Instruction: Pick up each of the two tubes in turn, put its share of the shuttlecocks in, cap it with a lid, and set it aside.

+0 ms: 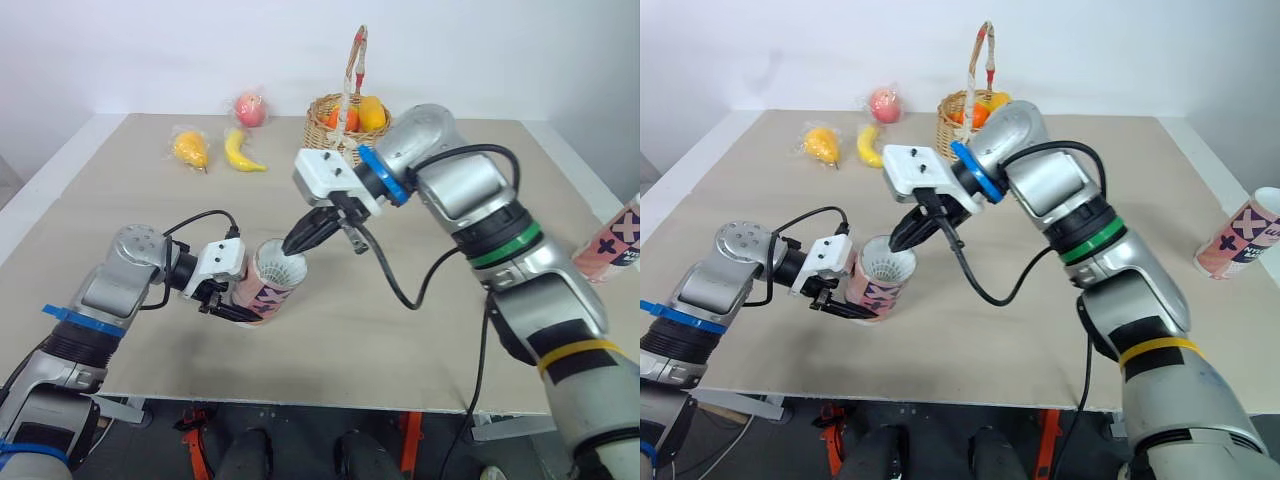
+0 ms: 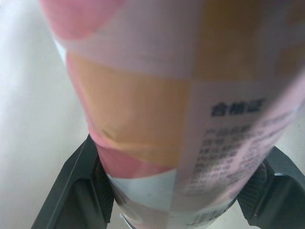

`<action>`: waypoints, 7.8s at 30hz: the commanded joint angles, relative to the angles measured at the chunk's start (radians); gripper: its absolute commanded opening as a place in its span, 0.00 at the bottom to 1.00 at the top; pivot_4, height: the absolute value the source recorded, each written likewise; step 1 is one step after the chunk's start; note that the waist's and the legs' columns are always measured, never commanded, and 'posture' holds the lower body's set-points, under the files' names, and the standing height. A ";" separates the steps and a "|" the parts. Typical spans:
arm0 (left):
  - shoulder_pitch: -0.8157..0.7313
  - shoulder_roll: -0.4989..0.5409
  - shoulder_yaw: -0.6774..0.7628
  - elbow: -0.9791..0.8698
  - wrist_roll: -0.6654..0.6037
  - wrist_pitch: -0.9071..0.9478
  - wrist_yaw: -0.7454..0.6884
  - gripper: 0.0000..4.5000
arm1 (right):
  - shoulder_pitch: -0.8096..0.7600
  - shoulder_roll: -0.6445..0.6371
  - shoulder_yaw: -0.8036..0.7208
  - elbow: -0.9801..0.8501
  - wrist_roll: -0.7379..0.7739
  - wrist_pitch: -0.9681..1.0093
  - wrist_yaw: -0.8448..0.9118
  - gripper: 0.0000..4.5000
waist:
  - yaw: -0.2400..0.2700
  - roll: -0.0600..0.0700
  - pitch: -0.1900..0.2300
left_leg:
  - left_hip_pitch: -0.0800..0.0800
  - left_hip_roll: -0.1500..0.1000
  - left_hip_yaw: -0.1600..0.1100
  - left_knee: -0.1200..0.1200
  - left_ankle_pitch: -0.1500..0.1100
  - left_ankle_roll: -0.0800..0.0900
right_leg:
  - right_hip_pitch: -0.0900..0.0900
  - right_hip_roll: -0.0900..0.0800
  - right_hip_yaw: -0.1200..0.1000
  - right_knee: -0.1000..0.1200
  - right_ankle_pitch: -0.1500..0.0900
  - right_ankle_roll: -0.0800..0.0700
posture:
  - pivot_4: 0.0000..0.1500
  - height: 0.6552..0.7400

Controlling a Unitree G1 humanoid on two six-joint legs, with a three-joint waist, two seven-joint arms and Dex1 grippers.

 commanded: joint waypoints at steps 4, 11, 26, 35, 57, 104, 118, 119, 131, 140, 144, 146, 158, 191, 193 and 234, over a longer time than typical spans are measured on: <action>0.003 -0.025 -0.042 0.018 0.012 -0.005 0.008 0.64 | 0.019 -0.047 -0.060 -0.080 0.011 0.010 0.044 0.02 | 0.000 0.000 0.000 | 0.000 0.000 0.000 0.000 0.000 0.000 | 0.000 0.000 0.000 0.000 -0.001 0.003 | 1.00 1.00; -0.021 -0.034 -0.050 0.046 0.022 -0.020 0.000 0.64 | 0.033 0.032 0.010 -0.090 -0.051 0.018 0.014 0.02 | 0.000 0.000 0.000 | 0.000 0.000 0.000 0.000 0.000 0.000 | 0.000 0.000 -0.001 0.000 -0.001 0.002 | 1.00 1.00; -0.001 -0.018 -0.037 0.021 0.014 -0.003 0.012 0.64 | 0.022 0.256 0.163 0.084 -0.331 -0.141 -0.044 0.02 | -0.001 0.000 0.000 | 0.001 0.002 0.000 0.001 0.000 0.000 | 0.001 0.002 -0.004 0.000 -0.002 0.003 | 1.00 1.00; -0.003 -0.025 -0.037 0.025 0.013 -0.003 0.020 0.64 | -0.039 0.220 0.007 0.090 -0.188 -0.047 0.041 0.02 | 0.000 0.000 0.000 | 0.002 0.004 -0.001 0.001 0.001 0.000 | 0.002 0.004 -0.005 0.001 -0.003 -0.004 | 1.00 1.00; 0.042 -0.182 0.078 -0.064 -0.136 -0.011 0.128 0.64 | 0.371 -0.225 -0.439 -0.333 0.048 0.098 -0.250 0.02 | 0.023 -0.003 0.002 | -0.014 -0.005 0.001 0.003 0.001 0.000 | -0.001 -0.014 -0.009 -0.002 -0.004 0.010 | 1.00 1.00; 0.103 -0.381 -0.072 0.025 -0.126 -0.079 0.260 0.64 | 0.684 -0.586 -0.417 0.410 -0.289 -0.094 -0.176 0.63 | -0.012 0.001 0.006 | -0.008 -0.005 0.008 0.002 0.001 0.001 | 0.000 -0.009 -0.003 -0.002 -0.002 0.008 | 1.00 1.00; 0.084 -0.350 -0.104 0.043 -0.106 -0.044 0.224 0.64 | 0.650 -0.557 -0.452 0.286 -0.257 -0.079 -0.150 0.01 | -0.015 0.001 0.006 | 0.004 -0.003 0.008 0.001 0.001 0.001 | 0.012 -0.007 -0.003 -0.002 -0.005 0.013 | 1.00 1.00; 0.083 -0.351 -0.106 0.048 -0.102 -0.053 0.223 0.64 | 0.642 -0.556 -0.463 0.241 -0.237 -0.065 -0.140 0.01 | -0.015 0.001 0.006 | 0.004 -0.003 0.008 0.001 0.001 0.001 | 0.012 -0.007 -0.003 -0.002 -0.005 0.013 | 1.00 1.00; 0.069 -0.394 -0.089 0.131 -0.094 -0.151 0.240 0.64 | 0.357 -0.438 -0.440 -0.374 0.063 0.123 -0.039 0.01 | -0.013 0.001 0.006 | 0.004 -0.003 0.007 0.001 0.001 0.001 | 0.013 -0.007 -0.004 -0.002 -0.005 0.013 | 1.00 1.00; 0.037 -0.398 -0.089 0.169 -0.090 -0.165 0.228 0.64 | 0.140 -0.300 -0.240 -0.303 -0.046 -0.076 0.040 0.01 | -0.010 0.001 0.006 | 0.003 -0.002 0.010 0.002 0.001 0.001 | 0.009 -0.009 -0.004 -0.002 -0.004 0.013 | 1.00 1.00; 0.041 -0.387 -0.084 0.168 -0.089 -0.169 0.231 0.64 | 0.094 -0.259 -0.178 -0.309 -0.076 -0.155 0.043 0.01 | -0.009 0.001 0.006 | 0.000 -0.001 0.010 0.002 0.001 0.001 | 0.006 -0.009 -0.005 -0.002 -0.001 0.007 | 1.00 1.00; 0.046 -0.383 -0.084 0.162 -0.090 -0.168 0.231 0.64 | 0.079 -0.240 -0.161 -0.314 -0.086 -0.183 0.043 0.01 | -0.010 0.001 0.006 | 0.000 0.000 0.010 0.002 0.001 0.001 | 0.004 -0.008 -0.005 -0.001 0.000 0.006 | 1.00 1.00; 0.048 -0.372 -0.088 0.162 -0.089 -0.167 0.230 0.64 | 0.055 -0.187 -0.128 -0.304 -0.099 -0.222 0.044 0.01 | -0.010 0.001 0.006 | 0.000 0.004 0.010 0.002 0.002 0.001 | 0.003 -0.003 -0.005 -0.001 0.000 0.005 | 1.00 1.00; 0.052 -0.365 -0.085 0.177 -0.086 -0.170 0.234 0.64 | -0.086 -0.199 0.089 -0.159 -0.009 -0.295 0.044 0.01 | -0.012 0.001 0.006 | -0.001 0.005 0.010 0.001 0.002 0.001 | 0.001 -0.003 -0.005 -0.001 0.001 0.002 | 1.00 1.00; 0.052 -0.364 -0.086 0.178 -0.086 -0.170 0.235 0.64 | -0.089 -0.176 0.079 -0.132 -0.036 -0.306 0.044 0.01 | -0.012 0.001 0.006 | -0.001 0.005 0.010 0.001 0.002 0.001 | 0.001 -0.003 -0.005 -0.001 0.001 0.002 | 1.00 1.00; 0.058 -0.345 -0.077 0.171 -0.093 -0.163 0.244 0.64 | 0.051 -0.157 -0.088 -0.160 -0.136 -0.218 0.014 0.76 | -0.015 -0.005 0.001 | 0.009 0.007 0.009 0.000 0.003 0.003 | 0.008 -0.002 -0.006 -0.001 0.000 -0.004 | 1.00 1.00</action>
